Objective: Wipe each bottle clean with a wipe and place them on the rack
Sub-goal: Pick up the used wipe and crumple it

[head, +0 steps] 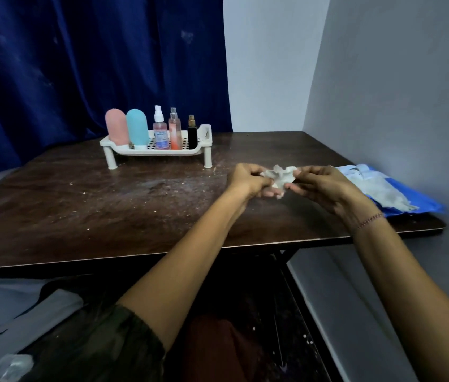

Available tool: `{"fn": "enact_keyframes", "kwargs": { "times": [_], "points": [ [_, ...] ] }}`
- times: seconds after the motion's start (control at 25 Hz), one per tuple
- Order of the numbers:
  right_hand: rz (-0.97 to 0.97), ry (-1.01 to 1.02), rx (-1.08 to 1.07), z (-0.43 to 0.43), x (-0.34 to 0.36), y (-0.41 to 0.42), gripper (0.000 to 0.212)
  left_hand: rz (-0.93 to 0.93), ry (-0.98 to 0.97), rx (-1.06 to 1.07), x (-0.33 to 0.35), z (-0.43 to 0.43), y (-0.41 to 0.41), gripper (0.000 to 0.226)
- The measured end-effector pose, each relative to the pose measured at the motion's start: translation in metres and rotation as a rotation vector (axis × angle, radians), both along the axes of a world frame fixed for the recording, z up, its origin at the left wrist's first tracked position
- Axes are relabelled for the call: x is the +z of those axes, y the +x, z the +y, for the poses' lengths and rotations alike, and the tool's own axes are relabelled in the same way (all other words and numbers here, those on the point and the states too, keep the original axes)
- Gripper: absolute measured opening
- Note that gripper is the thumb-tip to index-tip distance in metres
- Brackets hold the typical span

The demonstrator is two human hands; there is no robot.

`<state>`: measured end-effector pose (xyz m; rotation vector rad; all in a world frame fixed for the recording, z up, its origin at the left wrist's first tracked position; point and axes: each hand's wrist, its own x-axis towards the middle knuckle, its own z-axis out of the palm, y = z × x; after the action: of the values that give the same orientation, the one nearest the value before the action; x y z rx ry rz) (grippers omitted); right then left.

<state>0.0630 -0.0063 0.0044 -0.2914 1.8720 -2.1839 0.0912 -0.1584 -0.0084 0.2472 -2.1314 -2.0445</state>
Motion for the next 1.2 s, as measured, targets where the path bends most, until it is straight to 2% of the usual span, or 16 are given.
{"fn": "enact_keyframes", "kwargs": {
  "times": [0.12, 0.2, 0.28, 0.32, 0.4, 0.52, 0.6, 0.68, 0.76, 0.84, 1.0, 1.12, 1.2],
  "points": [
    [0.012, -0.034, -0.071, 0.032, 0.004, -0.014, 0.018, -0.002, 0.111, -0.047, 0.001, 0.035, -0.022, 0.009],
    [0.055, 0.053, -0.177, 0.051, 0.004, -0.026, 0.021, 0.011, 0.11, -0.061, 0.0, 0.056, -0.035, 0.015],
    [0.205, 0.21, -0.29, 0.068, -0.003, -0.039, 0.01, 0.035, 0.117, -0.086, -0.003, 0.076, -0.047, 0.015],
    [0.295, 0.309, -0.345, 0.076, -0.007, -0.043, 0.008, 0.065, 0.075, -0.095, -0.006, 0.084, -0.053, 0.014],
    [0.446, 0.495, -0.416, 0.088, -0.014, -0.05, 0.019, 0.12, -0.063, -0.112, -0.015, 0.099, -0.066, 0.017],
    [0.628, 0.682, -0.442, 0.1, -0.02, -0.055, 0.021, 0.143, -0.223, -0.138, -0.025, 0.114, -0.081, 0.029],
    [0.747, 0.848, -0.433, 0.104, -0.026, -0.058, 0.019, 0.163, -0.405, -0.126, -0.029, 0.119, -0.089, 0.032],
    [0.81, 1.091, -0.442, 0.104, -0.032, -0.062, 0.018, 0.188, -0.602, -0.108, -0.033, 0.121, -0.091, 0.035],
    [0.827, 1.244, -0.466, 0.103, -0.033, -0.066, 0.019, 0.205, -0.729, -0.088, -0.035, 0.119, -0.092, 0.035],
    [0.855, 1.328, -0.48, 0.1, -0.035, -0.068, 0.023, 0.196, -0.8, -0.057, -0.034, 0.115, -0.089, 0.037],
    [0.902, 1.494, -0.468, 0.094, -0.04, -0.066, 0.025, 0.229, -1.153, -0.126, -0.034, 0.112, -0.083, 0.033],
    [0.881, 1.553, -0.474, 0.089, -0.036, -0.06, 0.022, 0.237, -1.215, -0.169, -0.033, 0.109, -0.079, 0.033],
    [0.903, 1.553, -0.51, 0.085, -0.034, -0.055, 0.02, 0.239, -1.176, -0.169, -0.033, 0.103, -0.075, 0.041]
  ]
}}
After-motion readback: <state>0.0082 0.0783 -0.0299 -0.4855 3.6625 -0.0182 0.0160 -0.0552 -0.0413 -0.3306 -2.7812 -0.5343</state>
